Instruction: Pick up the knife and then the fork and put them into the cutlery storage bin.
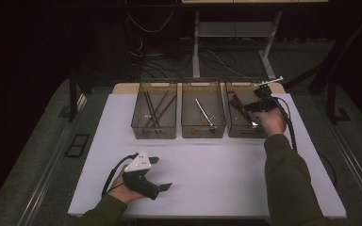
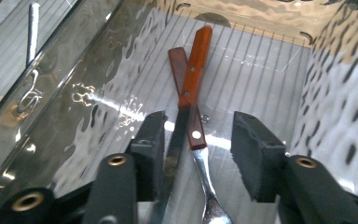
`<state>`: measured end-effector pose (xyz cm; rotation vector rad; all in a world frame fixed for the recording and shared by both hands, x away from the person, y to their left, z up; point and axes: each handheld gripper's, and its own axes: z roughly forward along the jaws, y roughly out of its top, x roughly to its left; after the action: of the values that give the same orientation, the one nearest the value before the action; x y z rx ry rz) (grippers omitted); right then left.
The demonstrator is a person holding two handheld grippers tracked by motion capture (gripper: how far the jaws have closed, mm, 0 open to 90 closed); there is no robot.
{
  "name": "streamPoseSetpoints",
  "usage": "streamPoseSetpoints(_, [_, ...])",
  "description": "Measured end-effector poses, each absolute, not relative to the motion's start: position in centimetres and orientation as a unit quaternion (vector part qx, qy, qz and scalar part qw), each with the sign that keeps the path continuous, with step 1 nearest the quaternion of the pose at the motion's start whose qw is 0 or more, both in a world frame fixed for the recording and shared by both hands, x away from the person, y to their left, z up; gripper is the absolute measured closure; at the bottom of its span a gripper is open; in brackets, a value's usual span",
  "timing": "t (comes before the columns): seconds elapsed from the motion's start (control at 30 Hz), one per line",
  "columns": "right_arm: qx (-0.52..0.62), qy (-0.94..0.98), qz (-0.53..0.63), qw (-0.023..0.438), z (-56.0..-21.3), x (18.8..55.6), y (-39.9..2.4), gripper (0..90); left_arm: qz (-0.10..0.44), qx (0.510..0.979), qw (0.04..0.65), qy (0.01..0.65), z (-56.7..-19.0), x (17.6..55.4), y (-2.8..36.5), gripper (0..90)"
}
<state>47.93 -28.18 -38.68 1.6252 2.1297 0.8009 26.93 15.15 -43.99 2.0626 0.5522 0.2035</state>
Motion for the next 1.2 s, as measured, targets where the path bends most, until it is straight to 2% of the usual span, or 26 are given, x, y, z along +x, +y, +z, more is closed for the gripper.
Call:
streamPoseSetpoints(0.23, [0.563,0.749,0.316,0.151,-38.3,47.6,-28.7,34.6,0.084,0.846,0.476,0.226,-44.0,26.9,15.2,0.0])
streamPoseSetpoints(0.37, [0.550,0.753,0.311,0.182,-37.9,47.3,-28.4,28.2,0.084,0.846,0.476,0.226,-44.0,27.0,15.2,0.0])
streamPoseSetpoints(0.47, [0.537,0.761,0.316,0.182,-37.6,47.0,-28.4,21.7,0.084,0.843,0.479,0.228,-44.0,27.0,15.2,0.0])
streamPoseSetpoints(0.63, [0.526,0.754,0.346,0.187,-37.0,46.2,-28.6,18.7,0.085,0.843,0.478,0.230,-44.0,27.1,15.3,0.0])
streamPoseSetpoints(0.77, [0.516,0.749,0.376,0.176,-36.8,45.5,-28.9,12.5,0.084,0.841,0.480,0.236,-44.0,27.1,15.4,0.0])
streamPoseSetpoints(1.2, [0.475,0.753,0.418,0.179,-36.0,42.2,-29.3,11.9,0.083,0.842,0.477,0.237,-44.0,27.4,15.7,0.0])
